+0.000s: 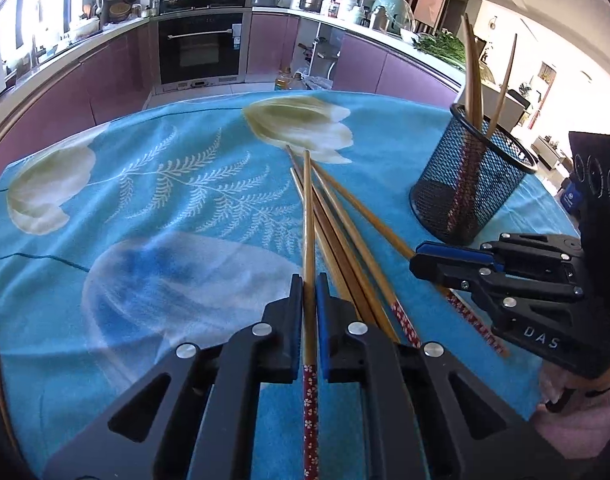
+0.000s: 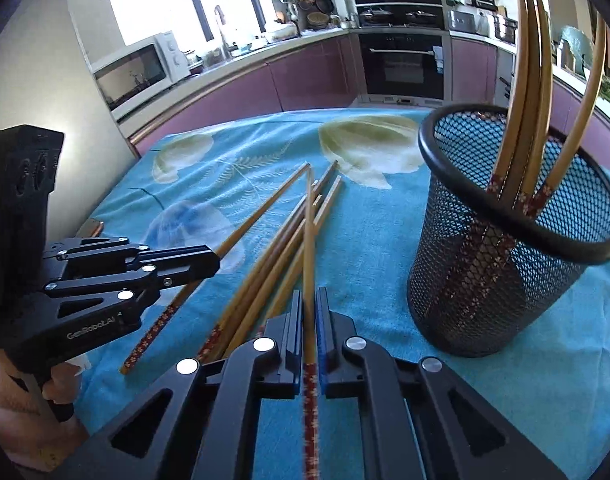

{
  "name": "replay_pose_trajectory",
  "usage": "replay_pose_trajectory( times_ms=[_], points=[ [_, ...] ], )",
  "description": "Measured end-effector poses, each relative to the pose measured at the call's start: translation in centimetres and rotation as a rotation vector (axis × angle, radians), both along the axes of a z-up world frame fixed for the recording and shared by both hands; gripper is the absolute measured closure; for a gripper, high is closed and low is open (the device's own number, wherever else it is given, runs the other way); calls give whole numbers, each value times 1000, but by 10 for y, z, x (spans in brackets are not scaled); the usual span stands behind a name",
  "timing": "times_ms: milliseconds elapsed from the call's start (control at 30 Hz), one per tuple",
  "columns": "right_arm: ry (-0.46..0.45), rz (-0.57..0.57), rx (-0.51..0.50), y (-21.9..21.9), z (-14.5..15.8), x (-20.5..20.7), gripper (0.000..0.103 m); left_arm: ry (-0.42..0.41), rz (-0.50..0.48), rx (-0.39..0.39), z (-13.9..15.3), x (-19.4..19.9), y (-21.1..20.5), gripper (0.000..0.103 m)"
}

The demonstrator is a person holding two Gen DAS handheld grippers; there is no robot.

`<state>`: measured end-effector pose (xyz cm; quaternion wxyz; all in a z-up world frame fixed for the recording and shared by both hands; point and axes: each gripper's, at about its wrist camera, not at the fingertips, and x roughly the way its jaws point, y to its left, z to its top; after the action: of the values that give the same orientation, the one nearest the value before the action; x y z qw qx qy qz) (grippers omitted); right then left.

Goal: Organize utensils
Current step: 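Return the right gripper to the chopstick row and grasp one while the left gripper grasps another, then lift both held chopsticks upright toward the mesh cup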

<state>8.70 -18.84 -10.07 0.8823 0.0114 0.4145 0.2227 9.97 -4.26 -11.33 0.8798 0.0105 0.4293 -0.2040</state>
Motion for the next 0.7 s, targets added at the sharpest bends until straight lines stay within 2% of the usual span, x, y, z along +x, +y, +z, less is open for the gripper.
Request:
replay_pose_trajectory(
  times_ms=[133, 367, 500, 700],
  points=[
    [33, 43, -2, 2, -2, -4, 98, 19, -26, 15, -5, -6, -2, 96],
    [51, 41, -55, 9, -9, 0, 94, 24, -55, 37, -6, -8, -2, 94],
    [48, 41, -74, 13, -10, 9, 93, 43, -77, 57, -11, 2, -4, 90],
    [45, 42, -79, 17, -13, 19, 94, 65, -99, 39, -12, 19, -6, 90]
  ],
)
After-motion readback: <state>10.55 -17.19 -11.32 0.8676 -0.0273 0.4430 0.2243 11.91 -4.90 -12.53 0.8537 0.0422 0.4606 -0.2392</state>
